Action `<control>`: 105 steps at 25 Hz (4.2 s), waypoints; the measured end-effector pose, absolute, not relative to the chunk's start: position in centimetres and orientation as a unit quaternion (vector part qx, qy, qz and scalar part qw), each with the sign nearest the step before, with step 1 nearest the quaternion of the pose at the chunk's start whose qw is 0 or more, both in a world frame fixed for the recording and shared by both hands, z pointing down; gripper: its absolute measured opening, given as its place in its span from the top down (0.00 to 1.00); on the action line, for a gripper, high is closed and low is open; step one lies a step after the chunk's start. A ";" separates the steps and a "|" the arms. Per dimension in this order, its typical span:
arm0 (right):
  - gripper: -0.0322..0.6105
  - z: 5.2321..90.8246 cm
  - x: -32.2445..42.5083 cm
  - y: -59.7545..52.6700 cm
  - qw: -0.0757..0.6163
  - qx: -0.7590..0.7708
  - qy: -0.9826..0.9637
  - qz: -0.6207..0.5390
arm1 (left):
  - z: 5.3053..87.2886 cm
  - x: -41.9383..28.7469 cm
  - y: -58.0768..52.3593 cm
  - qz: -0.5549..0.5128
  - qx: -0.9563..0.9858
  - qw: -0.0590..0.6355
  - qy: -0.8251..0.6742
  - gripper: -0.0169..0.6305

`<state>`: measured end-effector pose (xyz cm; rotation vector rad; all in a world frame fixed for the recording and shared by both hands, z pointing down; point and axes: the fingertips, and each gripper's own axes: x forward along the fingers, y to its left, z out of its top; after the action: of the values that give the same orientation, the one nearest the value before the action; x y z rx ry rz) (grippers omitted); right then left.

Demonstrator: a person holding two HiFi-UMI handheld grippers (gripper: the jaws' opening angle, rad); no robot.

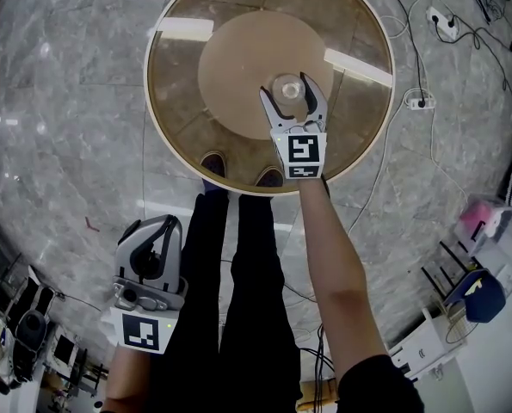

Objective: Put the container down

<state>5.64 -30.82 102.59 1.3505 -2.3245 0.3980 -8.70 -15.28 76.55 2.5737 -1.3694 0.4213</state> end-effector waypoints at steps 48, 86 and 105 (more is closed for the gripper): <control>0.43 43.6 11.3 -14.5 0.148 0.470 -0.870 -0.020 | 37.9 -6.5 -14.1 0.041 0.887 0.032 -0.459 0.94; 0.91 31.7 12.9 -11.6 -0.006 0.534 -0.845 -0.021 | 34.2 -3.8 -13.8 0.017 0.915 0.018 -0.403 0.94; 0.91 31.7 12.6 -11.1 -0.001 0.527 -0.850 0.004 | 33.6 -4.4 -12.6 0.031 0.915 0.022 -0.401 0.94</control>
<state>12.60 -11.10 31.74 1.6555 -2.6720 0.0117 -4.36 -12.63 33.56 2.8352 -1.2437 0.0968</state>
